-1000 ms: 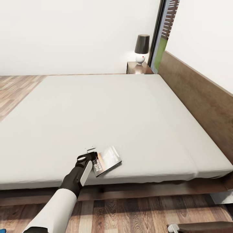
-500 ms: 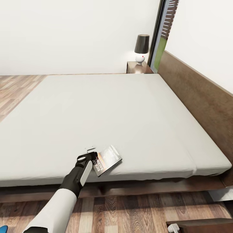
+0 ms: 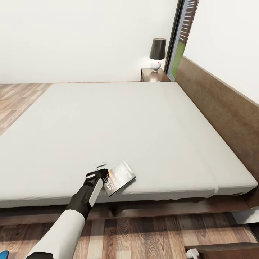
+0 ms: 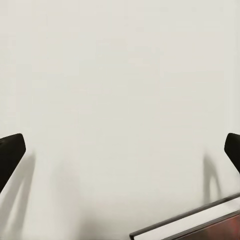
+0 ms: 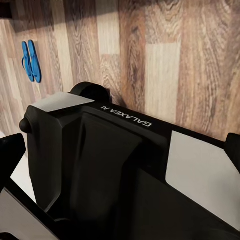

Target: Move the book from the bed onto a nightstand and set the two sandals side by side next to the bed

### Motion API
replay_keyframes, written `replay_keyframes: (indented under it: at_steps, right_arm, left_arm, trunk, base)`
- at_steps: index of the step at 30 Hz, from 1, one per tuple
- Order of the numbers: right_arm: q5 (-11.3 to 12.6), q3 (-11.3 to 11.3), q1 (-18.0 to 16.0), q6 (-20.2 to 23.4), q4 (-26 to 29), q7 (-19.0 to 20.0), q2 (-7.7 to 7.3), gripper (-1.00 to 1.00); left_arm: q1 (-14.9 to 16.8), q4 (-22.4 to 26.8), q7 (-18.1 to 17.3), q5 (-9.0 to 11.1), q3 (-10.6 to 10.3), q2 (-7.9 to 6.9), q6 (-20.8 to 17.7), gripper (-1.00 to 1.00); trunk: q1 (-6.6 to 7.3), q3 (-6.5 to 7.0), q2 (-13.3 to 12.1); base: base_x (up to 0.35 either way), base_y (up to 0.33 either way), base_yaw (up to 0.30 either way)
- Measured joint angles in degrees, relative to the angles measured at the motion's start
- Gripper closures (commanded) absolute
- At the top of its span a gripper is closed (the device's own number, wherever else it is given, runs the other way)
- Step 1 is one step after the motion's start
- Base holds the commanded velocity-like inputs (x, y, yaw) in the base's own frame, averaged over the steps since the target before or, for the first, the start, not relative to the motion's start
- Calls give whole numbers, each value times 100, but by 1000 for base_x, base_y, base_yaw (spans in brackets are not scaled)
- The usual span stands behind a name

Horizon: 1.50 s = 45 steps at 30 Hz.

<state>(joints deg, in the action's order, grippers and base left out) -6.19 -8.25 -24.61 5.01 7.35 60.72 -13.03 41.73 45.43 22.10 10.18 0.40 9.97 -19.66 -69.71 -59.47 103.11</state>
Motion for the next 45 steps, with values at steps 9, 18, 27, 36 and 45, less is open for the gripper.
replay_keyframes:
  at_steps: [9, 18, 27, 36, 45]
  right_arm:
    - [13, -2, 0, 0, 0, 0, -9, -100]
    - [13, -2, 0, 0, 1, 0, -9, -100]
    - [13, -2, 0, 0, 1, 0, -10, -100]
    - [13, -2, 0, 5, 1, 8, -12, -100]
    - [13, -3, 0, 8, 1, 8, -15, -100]
  left_arm:
    - [0, 0, -1, -1, 0, 0, 0, -100]
    - [0, 0, -1, 0, 0, 0, 0, -100]
    - [0, 0, -1, 0, 0, 0, 0, -100]
    - [0, 0, 1, 0, 0, 0, 0, -100]
    - [0, 0, 4, 0, -5, 0, -2, -100]
  trunk:
    - [-1, 0, 0]
    - [-1, 0, 0]
    - [0, 0, 0]
    - [0, 0, 0]
    - [153, 125, -279]
  base:
    - [-23, 0, 0]
    - [-168, 0, 0]
    - [-9, 0, 0]
    - [0, 0, 0]
    - [0, 0, 0]
